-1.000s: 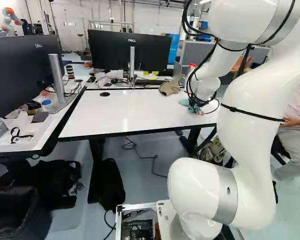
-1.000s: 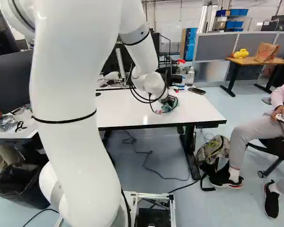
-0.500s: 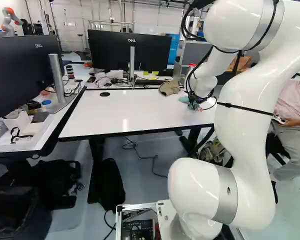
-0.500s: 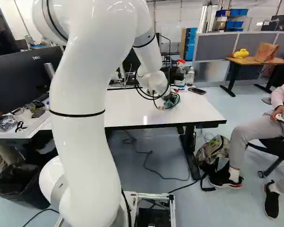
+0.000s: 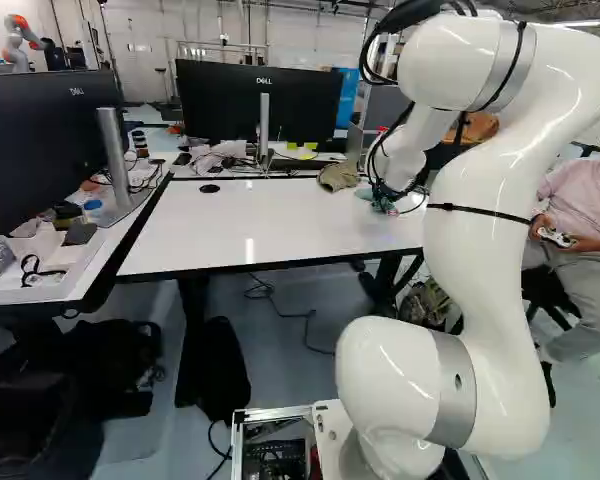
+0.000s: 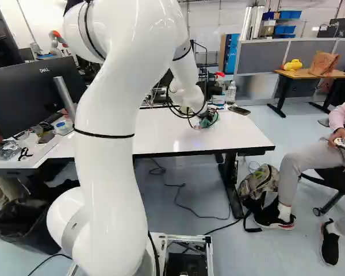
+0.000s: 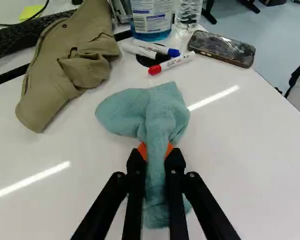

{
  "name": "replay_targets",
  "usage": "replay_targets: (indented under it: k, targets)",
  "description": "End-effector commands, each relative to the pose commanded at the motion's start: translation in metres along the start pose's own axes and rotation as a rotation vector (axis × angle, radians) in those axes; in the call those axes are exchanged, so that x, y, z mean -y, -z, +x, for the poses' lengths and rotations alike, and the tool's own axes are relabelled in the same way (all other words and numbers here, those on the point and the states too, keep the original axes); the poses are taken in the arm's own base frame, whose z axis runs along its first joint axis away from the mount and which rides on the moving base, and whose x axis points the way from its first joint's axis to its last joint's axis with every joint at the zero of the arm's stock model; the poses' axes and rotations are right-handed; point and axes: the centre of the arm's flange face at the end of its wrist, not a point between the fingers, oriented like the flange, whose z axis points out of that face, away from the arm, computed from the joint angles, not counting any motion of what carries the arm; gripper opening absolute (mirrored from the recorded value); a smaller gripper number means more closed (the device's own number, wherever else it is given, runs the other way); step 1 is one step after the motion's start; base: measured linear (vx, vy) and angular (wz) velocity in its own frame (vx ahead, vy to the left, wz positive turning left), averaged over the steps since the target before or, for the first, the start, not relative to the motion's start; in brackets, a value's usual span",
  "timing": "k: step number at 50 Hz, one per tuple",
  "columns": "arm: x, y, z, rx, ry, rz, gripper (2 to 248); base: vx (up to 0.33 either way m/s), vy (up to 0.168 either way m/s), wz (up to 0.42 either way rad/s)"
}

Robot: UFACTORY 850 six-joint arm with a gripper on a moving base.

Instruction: Clean the table with the green towel

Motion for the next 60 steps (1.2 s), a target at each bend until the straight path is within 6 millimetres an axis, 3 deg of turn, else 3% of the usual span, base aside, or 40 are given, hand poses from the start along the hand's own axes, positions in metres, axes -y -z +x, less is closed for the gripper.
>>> replay_targets:
  k: [23, 60]
  targets:
    - [0.021, 0.024, -0.020, 0.021, 0.025, 0.025, 50, 0.000, 0.000, 0.000]
    - [0.018, 0.080, -0.068, 0.062, 0.025, 0.024, 50, 0.000, 0.000, 0.000]
